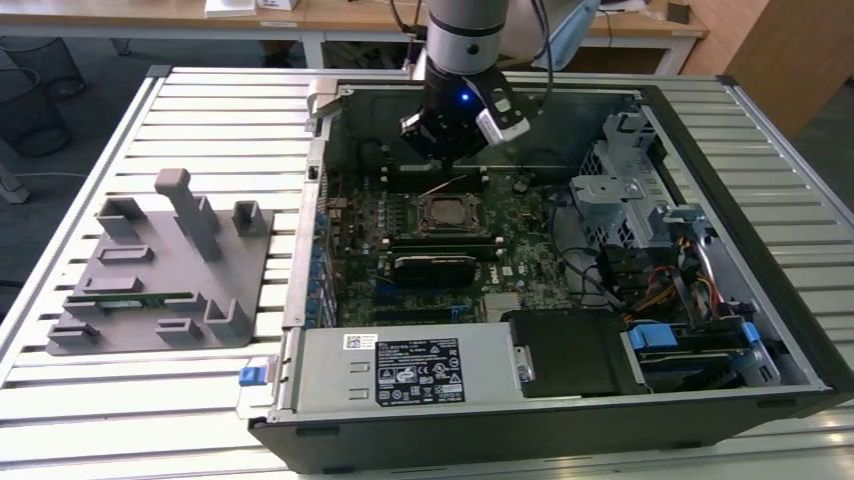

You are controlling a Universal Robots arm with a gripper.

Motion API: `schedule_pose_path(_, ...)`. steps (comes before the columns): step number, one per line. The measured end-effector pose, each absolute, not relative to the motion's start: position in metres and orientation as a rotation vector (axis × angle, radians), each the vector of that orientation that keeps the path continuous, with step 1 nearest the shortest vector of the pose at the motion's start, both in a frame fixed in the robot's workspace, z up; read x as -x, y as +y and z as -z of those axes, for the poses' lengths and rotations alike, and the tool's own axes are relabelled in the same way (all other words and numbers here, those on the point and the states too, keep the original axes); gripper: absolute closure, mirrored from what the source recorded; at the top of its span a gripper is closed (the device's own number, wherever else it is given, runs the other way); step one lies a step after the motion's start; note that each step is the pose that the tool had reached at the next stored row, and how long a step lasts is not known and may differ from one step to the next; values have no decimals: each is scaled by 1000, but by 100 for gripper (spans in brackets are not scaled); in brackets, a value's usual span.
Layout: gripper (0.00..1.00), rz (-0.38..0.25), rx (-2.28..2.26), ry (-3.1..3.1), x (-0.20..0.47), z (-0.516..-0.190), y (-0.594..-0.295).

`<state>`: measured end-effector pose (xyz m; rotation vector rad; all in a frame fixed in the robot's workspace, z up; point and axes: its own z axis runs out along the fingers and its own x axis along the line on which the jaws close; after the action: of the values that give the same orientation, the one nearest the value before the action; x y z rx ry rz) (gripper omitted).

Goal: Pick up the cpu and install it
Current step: 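Install the first cpu locking lever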

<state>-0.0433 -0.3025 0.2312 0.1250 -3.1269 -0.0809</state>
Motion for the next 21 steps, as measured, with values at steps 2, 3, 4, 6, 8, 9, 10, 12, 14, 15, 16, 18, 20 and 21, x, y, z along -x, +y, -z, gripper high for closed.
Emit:
schedule_pose_path(2, 89, 81, -125, -3127, 42, -230, -301)
schedule_pose_path(3, 89, 80, -125, -3127, 41, -229, -300)
schedule_pose_path(4, 89, 80, -125, -3127, 41, -229, -300)
schedule_pose_path(6, 89, 77, -125, -3127, 40, -227, -299)
schedule_pose_path(8, 89, 69, -125, -3127, 39, -225, -298)
schedule_pose_path(9, 89, 64, -125, -3127, 39, -223, -298)
schedule_pose_path(10, 89, 60, -125, -3127, 38, -222, -297)
schedule_pose_path(12, 89, 59, -125, -3127, 37, -221, -297)
schedule_pose_path(14, 89, 59, -125, -3127, 36, -219, -297)
schedule_pose_path(15, 89, 59, -125, -3127, 35, -219, -297)
schedule_pose_path(16, 89, 59, -125, -3127, 34, -218, -296)
schedule_pose_path(18, 89, 59, -125, -3127, 33, -216, -296)
schedule_pose_path(20, 89, 59, -125, -3127, 32, -215, -296)
schedule_pose_path(21, 89, 59, -125, -3127, 32, -214, -296)
